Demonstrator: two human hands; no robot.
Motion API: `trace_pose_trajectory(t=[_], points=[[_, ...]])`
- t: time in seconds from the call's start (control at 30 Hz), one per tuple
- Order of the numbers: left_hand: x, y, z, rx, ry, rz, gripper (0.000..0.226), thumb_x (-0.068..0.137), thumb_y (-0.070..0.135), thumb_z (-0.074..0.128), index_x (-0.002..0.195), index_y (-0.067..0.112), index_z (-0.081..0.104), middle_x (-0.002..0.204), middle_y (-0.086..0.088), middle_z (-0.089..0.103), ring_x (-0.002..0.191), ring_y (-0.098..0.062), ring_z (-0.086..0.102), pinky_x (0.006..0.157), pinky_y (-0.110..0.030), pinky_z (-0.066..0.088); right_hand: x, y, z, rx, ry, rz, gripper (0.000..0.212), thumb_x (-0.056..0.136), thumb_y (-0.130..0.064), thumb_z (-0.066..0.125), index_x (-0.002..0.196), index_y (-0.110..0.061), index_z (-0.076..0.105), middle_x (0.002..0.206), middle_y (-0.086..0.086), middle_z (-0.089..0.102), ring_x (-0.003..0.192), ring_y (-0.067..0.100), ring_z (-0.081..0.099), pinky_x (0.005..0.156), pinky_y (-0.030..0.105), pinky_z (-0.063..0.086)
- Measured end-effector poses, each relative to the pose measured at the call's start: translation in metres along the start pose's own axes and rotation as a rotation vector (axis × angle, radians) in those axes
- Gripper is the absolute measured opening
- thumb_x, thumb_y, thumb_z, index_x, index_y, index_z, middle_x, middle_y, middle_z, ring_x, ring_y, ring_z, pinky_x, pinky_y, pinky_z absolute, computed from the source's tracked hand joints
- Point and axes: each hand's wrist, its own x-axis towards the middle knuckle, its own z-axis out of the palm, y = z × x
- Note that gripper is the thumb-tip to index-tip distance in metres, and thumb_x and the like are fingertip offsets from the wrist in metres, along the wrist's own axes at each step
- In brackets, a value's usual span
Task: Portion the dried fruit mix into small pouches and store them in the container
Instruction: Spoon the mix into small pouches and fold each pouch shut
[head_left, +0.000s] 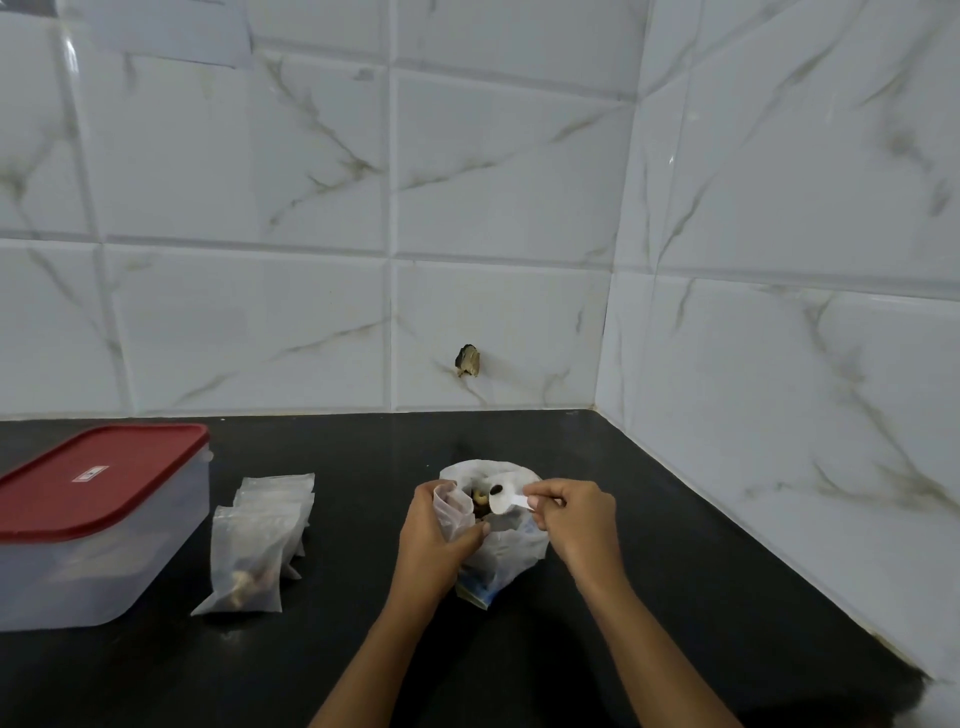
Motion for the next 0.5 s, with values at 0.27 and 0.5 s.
trace_pose_trajectory(t=[0.27, 0.5], points=[[-0.001, -0.01, -0.001, -0.066, -0.011, -0.057, 0.056, 0.078, 0.001, 0.065, 0.122, 0.023, 0.039, 0.111, 0.002, 0.05, 0.095, -0.008, 0.056, 0.067, -0.016, 0.046, -0.003, 0.002, 0.022, -0.361, -0.147, -0.119, 0.03, 0.091, -0.004, 0.046, 0.111, -0.01, 0.067, 0.112, 0.01, 0.064, 0.101, 0.023, 0.06, 0.086, 0.027, 0.048], [-0.001, -0.014, 0.0, -0.115, -0.025, -0.05, 0.057, 0.078, 0.001, 0.065, 0.122, 0.024, 0.039, 0.112, 0.0, 0.05, 0.098, -0.011, 0.057, 0.072, -0.02, 0.051, 0.003, -0.001, 0.026, -0.302, -0.114, -0.07, 0.024, 0.09, -0.006, 0.052, 0.099, -0.011, 0.073, 0.106, 0.008, 0.067, 0.089, 0.017, 0.066, 0.077, 0.022, 0.053]])
